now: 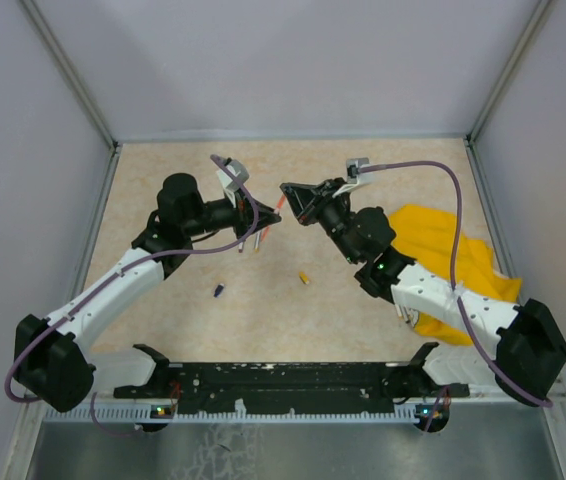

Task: Insert the pens into the pen caps
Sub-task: Press the pen cap onto the pen.

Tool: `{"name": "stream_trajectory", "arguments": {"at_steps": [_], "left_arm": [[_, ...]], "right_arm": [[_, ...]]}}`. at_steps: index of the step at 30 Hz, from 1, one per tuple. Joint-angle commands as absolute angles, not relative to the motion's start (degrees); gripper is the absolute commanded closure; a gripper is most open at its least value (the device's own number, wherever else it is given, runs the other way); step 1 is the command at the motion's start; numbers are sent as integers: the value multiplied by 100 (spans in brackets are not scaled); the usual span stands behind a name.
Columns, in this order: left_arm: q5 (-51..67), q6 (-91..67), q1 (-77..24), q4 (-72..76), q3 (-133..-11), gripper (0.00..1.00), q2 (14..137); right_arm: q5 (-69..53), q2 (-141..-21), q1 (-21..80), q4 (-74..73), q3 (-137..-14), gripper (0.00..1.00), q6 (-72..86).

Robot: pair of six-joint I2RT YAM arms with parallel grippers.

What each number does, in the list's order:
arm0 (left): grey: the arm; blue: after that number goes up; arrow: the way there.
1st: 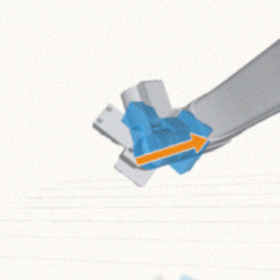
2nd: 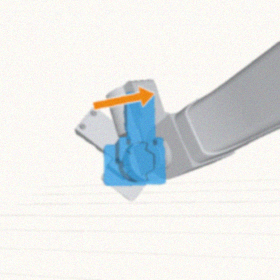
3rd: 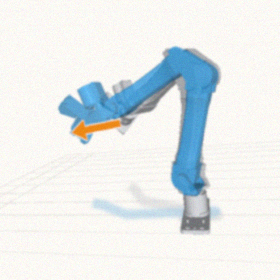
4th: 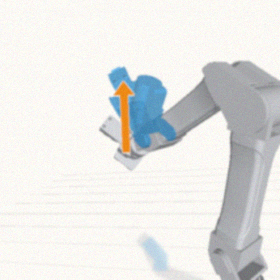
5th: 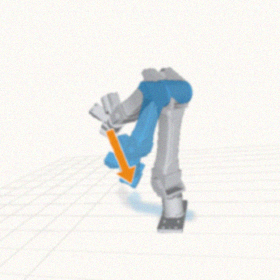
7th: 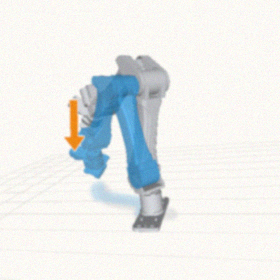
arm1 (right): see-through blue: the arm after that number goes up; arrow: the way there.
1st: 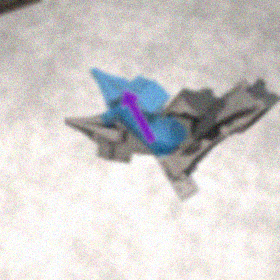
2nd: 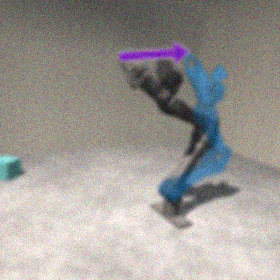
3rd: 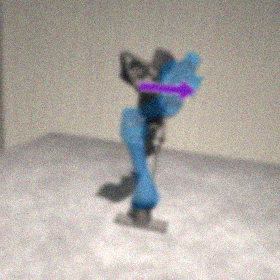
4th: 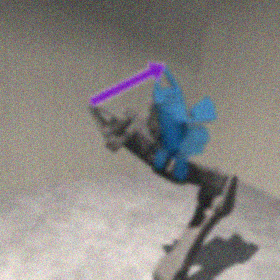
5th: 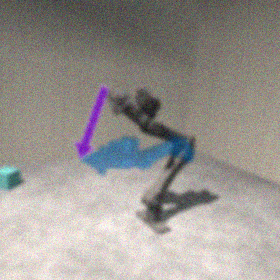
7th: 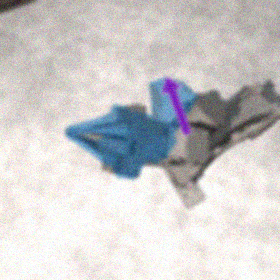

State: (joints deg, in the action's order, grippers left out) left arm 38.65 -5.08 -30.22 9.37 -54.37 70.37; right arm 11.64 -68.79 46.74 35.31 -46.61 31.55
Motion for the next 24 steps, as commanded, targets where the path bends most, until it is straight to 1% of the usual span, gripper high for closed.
{"name": "stream_trajectory", "arguments": {"at_steps": [1,11,14,24], "left_arm": [[3894,-474,-3023,1110,-5520,100,7031],[3691,-491,-3018,1075,-5511,100,6948],[3674,-503,-3022,1078,-5506,100,6931],[3542,-510,-3019,1125,-5445,100,6822]], "right_arm": [[962,-6925,4690,3749,-4673,100,3099],[670,-6975,4808,3675,-4320,100,2827],[680,-7070,4978,3573,-4234,100,2815],[752,-7657,5661,4057,-3553,100,3423]]}}
